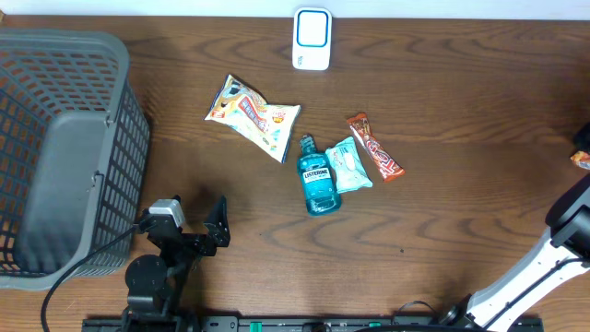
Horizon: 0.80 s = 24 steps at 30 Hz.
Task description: Scan the item barcode
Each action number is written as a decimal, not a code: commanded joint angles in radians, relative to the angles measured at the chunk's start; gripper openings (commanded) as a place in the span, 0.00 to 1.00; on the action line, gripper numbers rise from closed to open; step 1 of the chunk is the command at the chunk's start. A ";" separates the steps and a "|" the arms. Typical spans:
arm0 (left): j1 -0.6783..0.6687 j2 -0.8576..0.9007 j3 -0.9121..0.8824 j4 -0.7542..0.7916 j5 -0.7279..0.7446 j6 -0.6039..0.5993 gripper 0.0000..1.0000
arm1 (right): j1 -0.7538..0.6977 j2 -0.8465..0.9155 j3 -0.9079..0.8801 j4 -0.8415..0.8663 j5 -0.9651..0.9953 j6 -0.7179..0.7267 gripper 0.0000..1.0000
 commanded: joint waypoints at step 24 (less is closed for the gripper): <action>0.005 -0.005 -0.016 -0.025 0.006 0.006 0.98 | 0.190 -0.441 -0.002 -0.198 -1.359 -0.097 0.99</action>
